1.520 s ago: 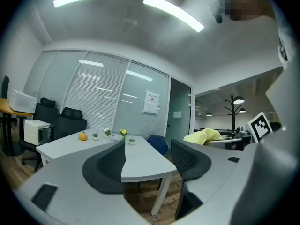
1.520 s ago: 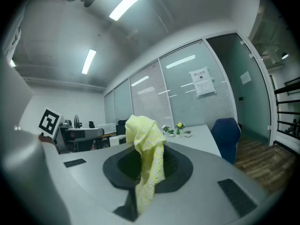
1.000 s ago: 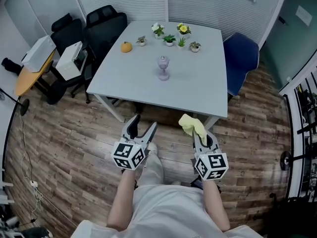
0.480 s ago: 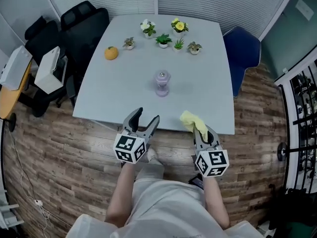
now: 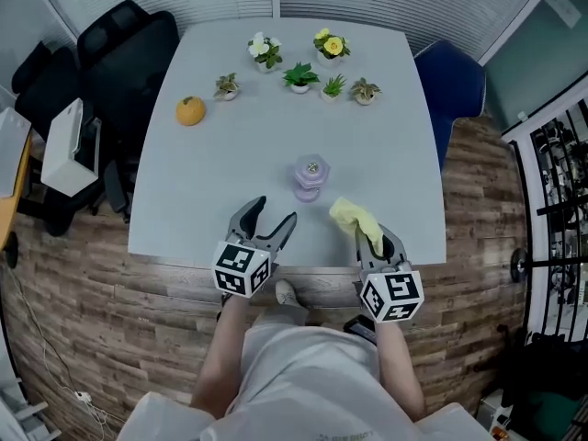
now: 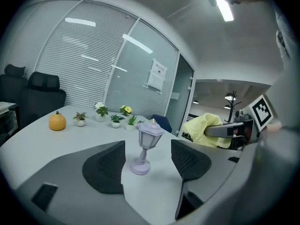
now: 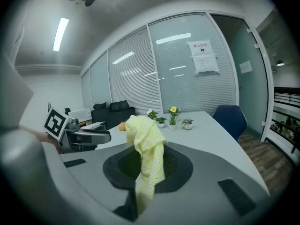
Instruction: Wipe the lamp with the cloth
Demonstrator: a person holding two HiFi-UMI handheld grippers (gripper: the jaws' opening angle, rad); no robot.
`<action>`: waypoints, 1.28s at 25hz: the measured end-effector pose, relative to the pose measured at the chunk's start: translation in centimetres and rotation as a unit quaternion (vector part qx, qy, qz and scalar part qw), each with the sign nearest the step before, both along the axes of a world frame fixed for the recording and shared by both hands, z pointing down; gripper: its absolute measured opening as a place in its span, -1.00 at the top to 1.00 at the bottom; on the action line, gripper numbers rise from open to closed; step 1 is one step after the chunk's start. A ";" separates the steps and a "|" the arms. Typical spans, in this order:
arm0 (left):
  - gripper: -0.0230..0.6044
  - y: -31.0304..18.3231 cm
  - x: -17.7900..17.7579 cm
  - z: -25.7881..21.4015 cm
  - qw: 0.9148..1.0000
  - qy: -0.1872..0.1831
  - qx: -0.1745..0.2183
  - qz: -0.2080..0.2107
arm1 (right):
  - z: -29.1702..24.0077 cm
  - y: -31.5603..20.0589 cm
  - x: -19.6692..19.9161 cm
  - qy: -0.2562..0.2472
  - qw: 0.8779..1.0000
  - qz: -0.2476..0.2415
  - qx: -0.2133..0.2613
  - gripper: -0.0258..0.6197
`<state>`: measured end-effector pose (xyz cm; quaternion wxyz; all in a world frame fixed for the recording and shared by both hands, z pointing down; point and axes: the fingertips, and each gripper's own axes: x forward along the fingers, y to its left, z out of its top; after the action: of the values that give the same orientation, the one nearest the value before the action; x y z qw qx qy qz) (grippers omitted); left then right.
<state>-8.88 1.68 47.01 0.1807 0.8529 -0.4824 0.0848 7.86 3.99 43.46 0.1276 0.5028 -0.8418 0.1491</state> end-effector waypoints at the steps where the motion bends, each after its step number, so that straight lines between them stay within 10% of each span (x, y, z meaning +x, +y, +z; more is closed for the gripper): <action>1: 0.01 -0.4 -0.1 0.4 1.000 -0.004 -0.002 0.007 | 0.0 -0.6 -0.3 0.002 1.000 0.002 0.000 0.80; 32: -0.20 -6.1 1.5 11.7 0.969 -0.122 -0.072 0.204 | -0.7 -8.8 -1.6 -0.003 1.000 -0.026 0.000 0.80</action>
<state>-7.42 -4.40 58.72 0.1601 0.9013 -0.3088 0.2581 6.22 -4.80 42.74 0.1286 0.4800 -0.8552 0.1473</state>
